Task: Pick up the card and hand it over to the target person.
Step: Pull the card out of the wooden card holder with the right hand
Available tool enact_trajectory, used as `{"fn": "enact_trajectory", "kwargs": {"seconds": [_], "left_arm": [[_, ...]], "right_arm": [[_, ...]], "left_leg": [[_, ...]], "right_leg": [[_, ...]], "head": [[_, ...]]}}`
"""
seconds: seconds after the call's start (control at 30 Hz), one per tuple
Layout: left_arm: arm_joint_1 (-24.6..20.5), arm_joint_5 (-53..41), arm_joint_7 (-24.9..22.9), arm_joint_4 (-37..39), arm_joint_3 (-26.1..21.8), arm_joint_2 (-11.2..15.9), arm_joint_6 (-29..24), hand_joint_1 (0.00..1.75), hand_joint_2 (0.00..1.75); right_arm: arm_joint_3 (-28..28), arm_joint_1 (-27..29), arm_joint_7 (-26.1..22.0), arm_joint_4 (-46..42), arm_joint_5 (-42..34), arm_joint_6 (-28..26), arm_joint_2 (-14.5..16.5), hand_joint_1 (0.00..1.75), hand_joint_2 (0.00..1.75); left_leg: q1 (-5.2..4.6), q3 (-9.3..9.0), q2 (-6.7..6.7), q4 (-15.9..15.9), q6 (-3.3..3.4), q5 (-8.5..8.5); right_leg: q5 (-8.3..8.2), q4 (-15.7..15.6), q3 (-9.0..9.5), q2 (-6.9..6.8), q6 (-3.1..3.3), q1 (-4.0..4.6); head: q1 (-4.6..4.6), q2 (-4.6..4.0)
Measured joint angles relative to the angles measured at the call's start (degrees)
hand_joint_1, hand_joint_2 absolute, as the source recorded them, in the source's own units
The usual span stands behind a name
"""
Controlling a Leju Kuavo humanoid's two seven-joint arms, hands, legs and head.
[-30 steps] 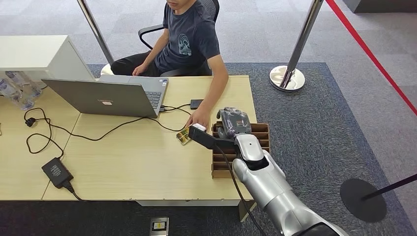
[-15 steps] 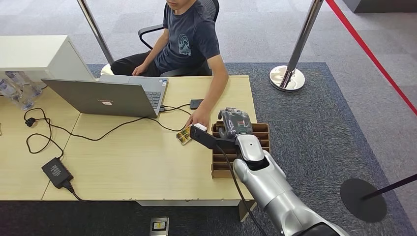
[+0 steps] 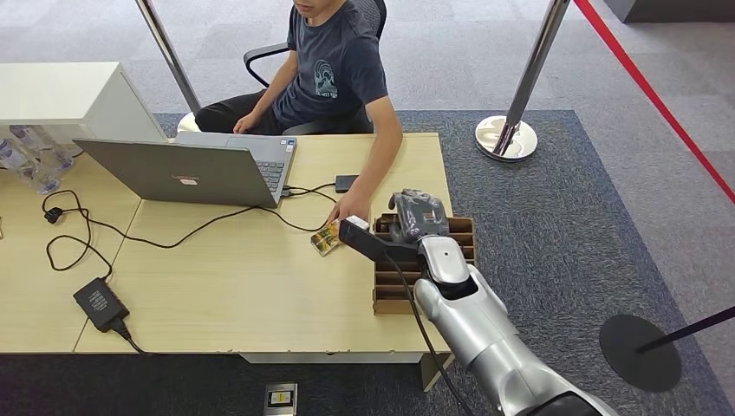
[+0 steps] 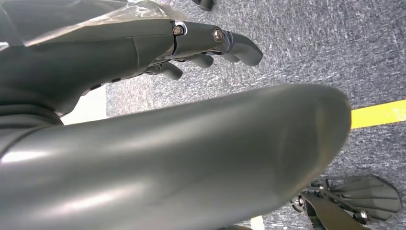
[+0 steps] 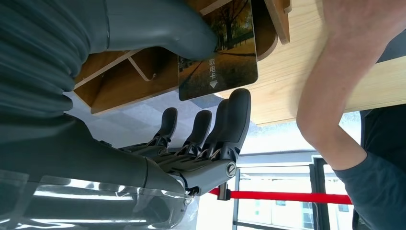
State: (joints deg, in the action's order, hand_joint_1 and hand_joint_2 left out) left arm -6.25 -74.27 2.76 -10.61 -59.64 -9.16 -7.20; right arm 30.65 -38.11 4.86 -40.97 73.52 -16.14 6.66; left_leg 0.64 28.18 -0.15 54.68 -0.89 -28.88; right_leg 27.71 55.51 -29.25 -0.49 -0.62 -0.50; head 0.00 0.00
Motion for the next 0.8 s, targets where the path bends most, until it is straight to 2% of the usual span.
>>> {"fn": "enact_trajectory", "kwargs": {"seconds": [0.2, 0.43, 0.8], "left_arm": [[0.0, -0.1, 0.0, 0.0, 0.1, 0.0, 0.0, 0.0, 0.0], [0.0, 0.0, 0.2, -0.1, 0.0, -0.1, 0.0, 0.0, 0.0], [0.1, -0.1, 0.1, 0.0, 0.1, -0.1, -0.1, 0.0, 0.0]], "right_arm": [[-0.1, 0.0, 0.0, 0.0, 0.0, 0.0, -0.1, 0.87, 1.75], [-0.1, 0.1, 0.0, -0.1, 0.0, 0.0, -0.1, 1.04, 1.75], [-0.1, 0.2, 0.1, -0.2, 0.1, -0.1, -0.2, 1.04, 1.75]], "left_leg": [[-0.01, -0.04, -0.01, 0.0, -0.01, -0.02], [-0.01, 0.01, 0.0, 0.0, 0.01, 0.0], [0.0, 0.0, 0.01, 0.0, 0.0, 0.0]], "right_leg": [[0.03, 0.0, 0.03, -0.01, 0.0, -0.01], [0.0, 0.0, -0.01, 0.0, 0.0, 0.0], [0.0, 0.0, 0.0, 0.01, 0.0, 0.0]], "head": [[0.0, 0.0], [0.0, 0.0], [0.0, 0.0]]}}
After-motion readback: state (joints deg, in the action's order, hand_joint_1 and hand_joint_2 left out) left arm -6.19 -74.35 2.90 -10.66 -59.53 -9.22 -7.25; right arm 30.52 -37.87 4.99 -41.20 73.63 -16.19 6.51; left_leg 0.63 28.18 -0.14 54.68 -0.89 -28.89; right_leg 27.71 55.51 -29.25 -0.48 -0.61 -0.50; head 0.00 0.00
